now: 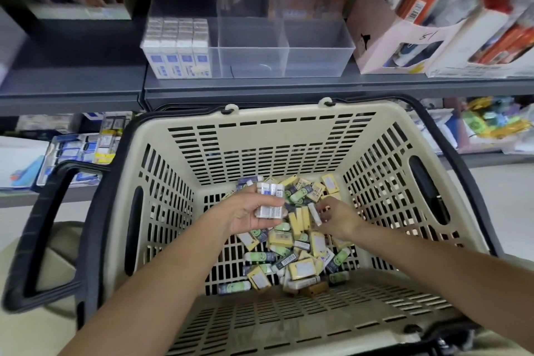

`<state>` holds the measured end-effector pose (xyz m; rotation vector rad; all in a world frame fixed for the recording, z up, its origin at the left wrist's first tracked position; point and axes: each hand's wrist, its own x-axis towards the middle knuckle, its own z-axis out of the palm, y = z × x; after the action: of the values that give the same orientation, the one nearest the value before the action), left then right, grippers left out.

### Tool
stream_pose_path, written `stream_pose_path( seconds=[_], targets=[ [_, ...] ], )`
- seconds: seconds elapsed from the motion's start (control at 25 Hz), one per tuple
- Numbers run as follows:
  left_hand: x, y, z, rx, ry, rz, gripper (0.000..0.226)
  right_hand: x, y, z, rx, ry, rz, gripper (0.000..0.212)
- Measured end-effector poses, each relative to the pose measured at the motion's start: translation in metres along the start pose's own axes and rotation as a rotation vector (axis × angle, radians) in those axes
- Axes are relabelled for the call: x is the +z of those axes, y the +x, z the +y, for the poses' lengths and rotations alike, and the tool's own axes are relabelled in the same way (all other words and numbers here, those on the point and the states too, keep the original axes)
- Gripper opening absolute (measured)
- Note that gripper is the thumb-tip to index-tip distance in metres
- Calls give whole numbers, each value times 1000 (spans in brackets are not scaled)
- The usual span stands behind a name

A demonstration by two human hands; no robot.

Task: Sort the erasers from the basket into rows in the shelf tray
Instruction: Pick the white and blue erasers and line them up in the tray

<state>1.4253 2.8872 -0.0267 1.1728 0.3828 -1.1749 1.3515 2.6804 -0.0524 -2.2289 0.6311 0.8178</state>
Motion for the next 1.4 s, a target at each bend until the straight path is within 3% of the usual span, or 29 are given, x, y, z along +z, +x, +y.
stream_pose_path(
  seconds=[0.08,0.2,0.28,0.36,0.52,0.68,0.88,0.96,1.04,1.12,1.2,1.32,1.4],
  targets=[
    [-7,-1,-1,-2,-28,49,81,-5,-4,-14,-21,154,-54,43],
    [-12,-2,-1,12,-78,79,92,-18,-16,-31,-62,589,-168,39],
    [-12,-1,-2,29,-106,55,79,-15,-25,-46,-128,787,-247,30],
    [-9,-2,-4,43,-157,48,60,-8,-30,-60,-203,754,-212,29],
    [-11,-5,2,65,-214,40,65,-23,-34,-69,-282,610,-26,21],
    [-11,-12,3,-33,-72,-45,52,-31,-35,-75,-396,484,-153,17],
    [1,-23,15,-5,-5,-11,44,-21,-18,-85,-443,675,-120,4],
    [-2,-32,31,23,-5,132,54,-24,-3,-81,-403,483,-54,7],
    [-13,-44,47,69,-41,305,57,-12,11,-71,-395,-119,21,33],
    [-23,-57,57,110,-61,382,52,14,16,-64,-451,-483,-35,60],
    [-27,-67,61,131,-74,385,45,44,10,-61,-575,-537,-179,62],
    [-27,-72,60,137,-86,386,35,72,-8,-65,-775,-435,-446,40],
    [-26,-71,59,142,-96,395,30,74,-7,-69,-841,-413,-367,36]
  ],
)
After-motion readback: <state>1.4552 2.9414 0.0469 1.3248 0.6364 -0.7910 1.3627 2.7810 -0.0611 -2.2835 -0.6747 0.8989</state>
